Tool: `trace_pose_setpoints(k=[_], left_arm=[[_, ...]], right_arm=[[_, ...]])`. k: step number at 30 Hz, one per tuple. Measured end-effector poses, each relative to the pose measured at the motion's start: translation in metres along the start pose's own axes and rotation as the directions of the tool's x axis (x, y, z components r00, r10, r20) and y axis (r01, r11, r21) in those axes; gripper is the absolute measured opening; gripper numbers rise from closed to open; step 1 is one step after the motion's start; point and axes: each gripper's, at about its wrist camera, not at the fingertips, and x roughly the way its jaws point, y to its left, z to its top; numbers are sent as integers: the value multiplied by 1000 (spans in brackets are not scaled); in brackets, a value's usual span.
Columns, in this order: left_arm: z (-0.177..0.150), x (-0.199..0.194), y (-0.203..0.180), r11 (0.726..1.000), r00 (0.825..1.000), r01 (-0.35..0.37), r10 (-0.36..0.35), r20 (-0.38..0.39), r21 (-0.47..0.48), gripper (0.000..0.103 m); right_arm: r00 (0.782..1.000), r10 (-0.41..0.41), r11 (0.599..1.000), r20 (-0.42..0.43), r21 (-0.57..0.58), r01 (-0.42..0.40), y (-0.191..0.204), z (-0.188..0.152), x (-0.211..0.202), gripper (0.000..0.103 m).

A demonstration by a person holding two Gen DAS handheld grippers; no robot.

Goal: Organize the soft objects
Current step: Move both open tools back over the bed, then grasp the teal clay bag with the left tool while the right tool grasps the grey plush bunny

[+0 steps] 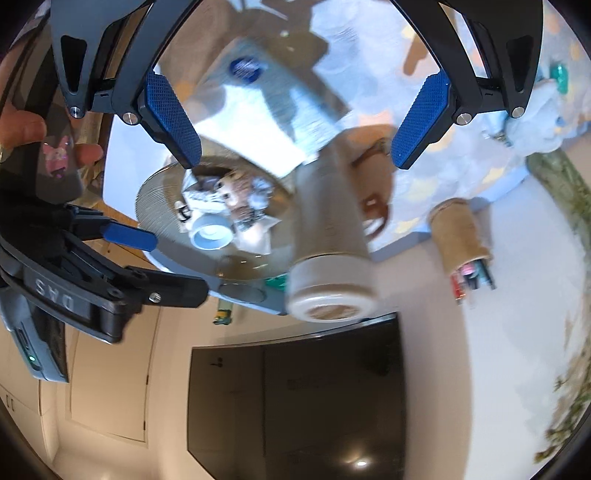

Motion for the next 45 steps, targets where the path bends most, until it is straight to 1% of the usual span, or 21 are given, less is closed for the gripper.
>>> trace_pose_setpoints(k=[3, 6, 9, 13, 16, 18, 20, 21, 24, 27, 29, 30, 33, 35, 38, 40, 43, 45], left_arm=[[-6, -11, 23, 999, 1000, -27, 27, 7, -23, 102], [-14, -24, 51, 997, 998, -54, 54, 10, -56, 102], [-23, -35, 83, 990, 995, -102, 103, 2, -94, 102], [-40, -47, 131, 973, 984, -178, 177, -18, -145, 102], [-53, -56, 170, 952, 971, -240, 237, -40, -188, 102], [-63, -62, 196, 935, 960, -279, 274, -54, -217, 102], [-72, -70, 223, 912, 946, -323, 316, -68, -252, 102], [-78, -73, 241, 896, 939, -343, 335, -78, -282, 102], [-95, -78, 282, 857, 934, -357, 342, -106, -373, 102], [-116, -78, 324, 805, 926, -375, 348, -147, -460, 102], [-127, -77, 339, 785, 920, -391, 352, -174, -481, 102], [-132, -74, 346, 782, 919, -393, 349, -182, -484, 102], [-142, -66, 354, 792, 919, -395, 348, -188, -466, 102], [-146, -57, 356, 807, 919, -394, 344, -192, -439, 102], [-151, -47, 357, 821, 922, -387, 332, -199, -419, 102], [-154, -40, 359, 825, 925, -379, 321, -203, -419, 102], [-162, -29, 363, 822, 926, -375, 305, -224, -430, 102], [-169, -20, 365, 818, 917, -392, 309, -254, -420, 102]], right_arm=[[1000, -3, 1000, -4, -31, 3, 21, -12, 0, 102], [1000, 11, 998, -18, -56, -12, 43, -25, 3, 102], [999, 28, 996, -24, -85, -30, 69, -40, 9, 102], [998, 53, 991, -29, -126, -56, 103, -61, 22, 102], [996, 75, 983, -55, -165, -84, 133, -79, 39, 102], [994, 78, 977, -72, -194, -91, 149, -88, 50, 102], [991, 86, 967, -104, -230, -108, 170, -100, 65, 102], [989, 89, 964, -115, -239, -115, 176, -104, 70, 102], [982, 95, 949, -165, -283, -139, 203, -123, 92, 102], [974, 90, 930, -210, -331, -157, 226, -145, 115, 102], [967, 79, 919, -241, -359, -165, 237, -159, 129, 102], [964, 75, 914, -255, -368, -168, 240, -166, 136, 102], [956, 48, 895, -289, -412, -170, 251, -190, 156, 102], [951, 20, 877, -310, -452, -165, 258, -206, 170, 102], [943, -15, 851, -333, -499, -163, 266, -224, 189, 102], [937, -41, 834, -348, -528, -160, 271, -234, 202, 102], [933, -75, 819, -353, -555, -144, 274, -242, 218, 102], [932, -86, 815, -352, -563, -137, 274, -244, 226, 102]])
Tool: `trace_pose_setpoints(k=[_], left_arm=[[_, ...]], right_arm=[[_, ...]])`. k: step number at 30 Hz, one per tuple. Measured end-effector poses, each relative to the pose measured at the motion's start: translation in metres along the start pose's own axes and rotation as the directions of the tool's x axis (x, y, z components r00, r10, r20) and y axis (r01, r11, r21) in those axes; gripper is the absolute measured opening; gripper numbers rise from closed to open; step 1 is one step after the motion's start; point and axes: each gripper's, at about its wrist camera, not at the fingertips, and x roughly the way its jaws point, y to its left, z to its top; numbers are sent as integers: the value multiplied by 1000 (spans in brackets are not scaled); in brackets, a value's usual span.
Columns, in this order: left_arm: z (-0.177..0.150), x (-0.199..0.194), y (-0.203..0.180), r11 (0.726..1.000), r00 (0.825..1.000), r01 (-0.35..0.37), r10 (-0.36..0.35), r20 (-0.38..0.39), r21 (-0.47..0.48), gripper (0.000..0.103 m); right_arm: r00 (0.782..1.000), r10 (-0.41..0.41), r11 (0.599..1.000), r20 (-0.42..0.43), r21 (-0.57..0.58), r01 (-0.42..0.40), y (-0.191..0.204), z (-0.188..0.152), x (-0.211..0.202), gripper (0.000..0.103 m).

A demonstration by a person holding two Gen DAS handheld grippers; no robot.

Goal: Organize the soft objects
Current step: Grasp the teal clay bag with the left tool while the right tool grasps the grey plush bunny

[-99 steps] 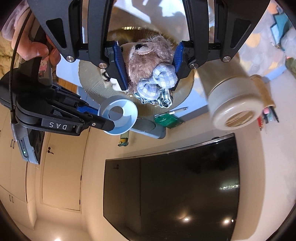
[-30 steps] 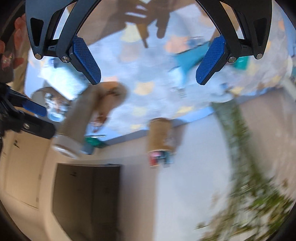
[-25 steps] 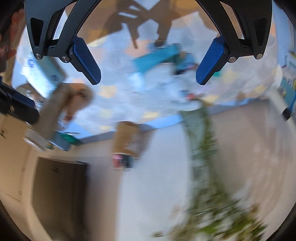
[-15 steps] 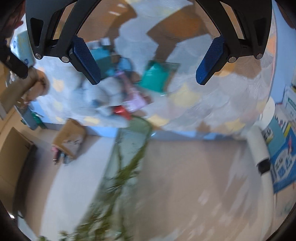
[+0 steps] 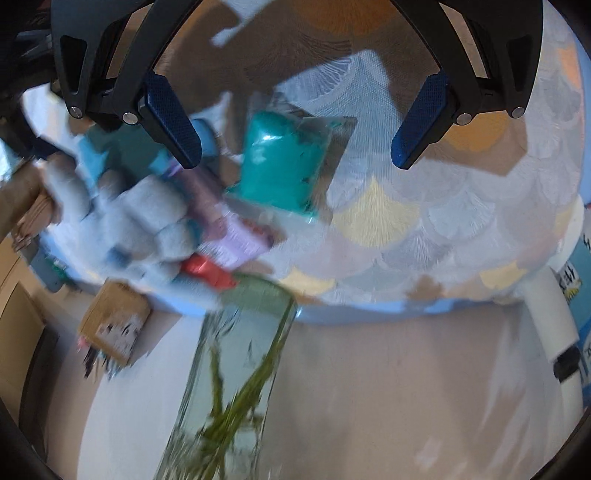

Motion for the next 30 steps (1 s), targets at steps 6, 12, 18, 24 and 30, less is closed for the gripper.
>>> trace_pose_setpoints(k=[6, 12, 18, 24, 30], left_arm=[[0, 8, -16, 993, 995, -96, 98, -31, 65, 103], [0, 6, -14, 996, 997, -77, 78, -28, 49, 102], [2, -2, -3, 999, 999, -36, 36, -13, 14, 102], [2, -11, 0, 1000, 1000, 27, -27, 15, 4, 94], [1, -20, -10, 998, 999, -4, 0, 54, 66, 36]], right_arm=[[994, 102, 994, 38, 34, -103, -12, -1, 12, 102], [949, 283, 939, 138, 162, -303, -39, 12, 6, 102], [936, 319, 899, 146, 265, -348, -51, 39, 32, 102], [923, 332, 898, 195, 233, -373, -46, 45, 44, 101], [937, 279, 945, 213, 115, -307, -26, 46, 36, 53]])
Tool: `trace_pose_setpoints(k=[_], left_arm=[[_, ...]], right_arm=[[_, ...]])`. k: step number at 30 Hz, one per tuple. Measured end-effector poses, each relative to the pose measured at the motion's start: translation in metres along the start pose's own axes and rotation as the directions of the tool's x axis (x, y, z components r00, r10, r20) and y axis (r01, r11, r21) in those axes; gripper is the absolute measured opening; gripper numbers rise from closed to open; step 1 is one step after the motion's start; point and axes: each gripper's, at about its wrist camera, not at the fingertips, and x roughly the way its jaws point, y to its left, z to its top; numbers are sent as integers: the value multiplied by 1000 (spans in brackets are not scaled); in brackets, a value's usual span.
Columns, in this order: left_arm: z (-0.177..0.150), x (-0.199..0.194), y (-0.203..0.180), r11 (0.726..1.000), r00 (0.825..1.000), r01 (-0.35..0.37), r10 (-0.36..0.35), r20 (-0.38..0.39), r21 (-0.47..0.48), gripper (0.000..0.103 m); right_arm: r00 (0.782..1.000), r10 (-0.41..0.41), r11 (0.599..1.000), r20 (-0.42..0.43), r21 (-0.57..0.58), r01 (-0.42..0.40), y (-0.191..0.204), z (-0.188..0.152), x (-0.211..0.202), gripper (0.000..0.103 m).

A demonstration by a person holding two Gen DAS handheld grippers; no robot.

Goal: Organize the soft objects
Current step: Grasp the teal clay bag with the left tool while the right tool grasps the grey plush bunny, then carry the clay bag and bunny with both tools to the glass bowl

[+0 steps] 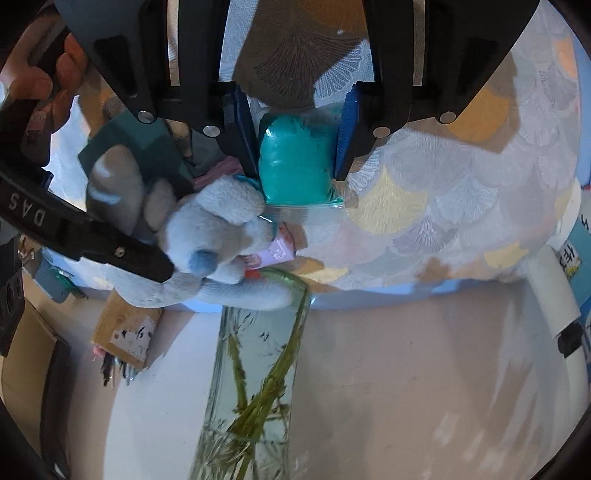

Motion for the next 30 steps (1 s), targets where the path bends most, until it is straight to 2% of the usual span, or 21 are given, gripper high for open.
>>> trace_pose_setpoints(k=[3, 5, 9, 10, 14, 21, 28, 30], left_arm=[[2, -1, 5, 999, 999, 27, -26, 24, -26, 36], [1, -3, 8, 999, 999, 37, -36, 36, -33, 36], [1, -9, 4, 1000, 998, 23, -22, 57, -8, 36], [1, -9, 2, 1000, 998, 17, -16, 62, -4, 36], [1, -8, 2, 1000, 999, 6, -5, 52, -14, 36], [0, -6, 21, 992, 999, -12, 17, 39, -122, 36], [-2, -14, 28, 984, 995, -74, 84, 57, -162, 36], [-3, -21, 27, 983, 991, -93, 107, 83, -158, 36]], right_arm=[[1000, 5, 999, 23, -39, -4, 5, -1, -3, 52], [999, 33, 999, 41, -19, -32, 0, -2, -6, 51], [987, 126, 988, 95, 77, -133, -20, -3, -19, 51], [979, 169, 977, 115, 114, -182, -28, -3, -23, 51], [957, 235, 943, 169, 198, -267, -47, -6, -31, 51], [944, 263, 909, 198, 277, -311, -65, -9, -39, 51], [950, 259, 914, 174, 273, -299, -61, -11, -41, 51], [952, 256, 918, 167, 268, -293, -57, -14, -43, 51]])
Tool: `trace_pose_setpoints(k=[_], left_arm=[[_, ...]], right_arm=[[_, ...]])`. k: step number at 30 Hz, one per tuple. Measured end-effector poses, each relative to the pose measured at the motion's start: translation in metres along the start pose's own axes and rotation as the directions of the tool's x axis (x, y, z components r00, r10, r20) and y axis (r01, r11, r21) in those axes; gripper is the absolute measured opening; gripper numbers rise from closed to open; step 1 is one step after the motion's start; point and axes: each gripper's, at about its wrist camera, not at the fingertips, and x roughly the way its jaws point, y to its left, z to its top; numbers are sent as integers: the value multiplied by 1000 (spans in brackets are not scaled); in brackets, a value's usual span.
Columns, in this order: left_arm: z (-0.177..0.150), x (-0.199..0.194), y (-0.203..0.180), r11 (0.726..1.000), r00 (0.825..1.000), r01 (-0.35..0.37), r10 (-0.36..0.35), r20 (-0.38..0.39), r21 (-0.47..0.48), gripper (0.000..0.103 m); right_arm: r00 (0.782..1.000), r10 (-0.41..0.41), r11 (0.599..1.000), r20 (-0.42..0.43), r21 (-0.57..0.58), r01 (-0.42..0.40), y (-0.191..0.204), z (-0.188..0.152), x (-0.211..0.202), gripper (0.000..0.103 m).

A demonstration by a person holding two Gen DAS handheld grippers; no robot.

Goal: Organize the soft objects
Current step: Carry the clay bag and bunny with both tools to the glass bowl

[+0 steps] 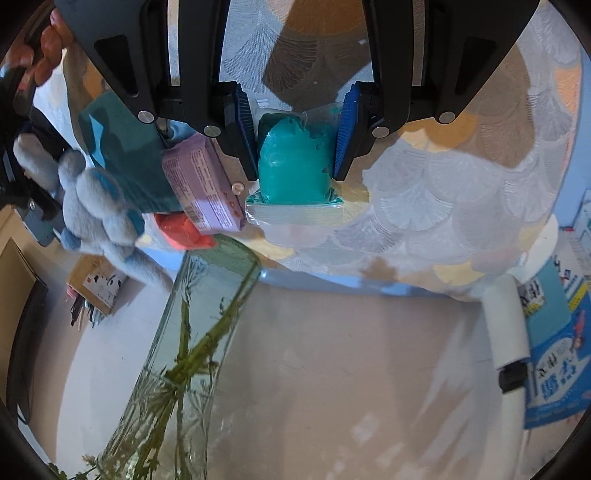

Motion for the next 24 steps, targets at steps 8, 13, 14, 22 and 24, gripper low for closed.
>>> trace_pose_setpoints(k=[8, 13, 14, 22, 24], left_arm=[[-6, -15, -19, 998, 998, -61, 61, 10, 35, 36], [-16, -31, -55, 994, 998, -55, 52, 30, 96, 36], [-17, -34, -61, 993, 998, -52, 48, 36, 103, 36], [-20, -56, -105, 995, 999, -2, -3, 47, 104, 36], [-22, -60, -113, 996, 999, 15, -19, 39, 89, 36]], right_arm=[[999, -18, 999, -28, 34, 19, 1, -14, -19, 51], [998, -55, 998, -23, 8, 55, 5, -18, -44, 51], [997, -69, 998, -25, -10, 69, 8, -18, -50, 51], [996, -72, 996, 47, -44, 74, 24, -6, -110, 51], [995, -70, 996, 68, -51, 74, 26, -2, -127, 51]])
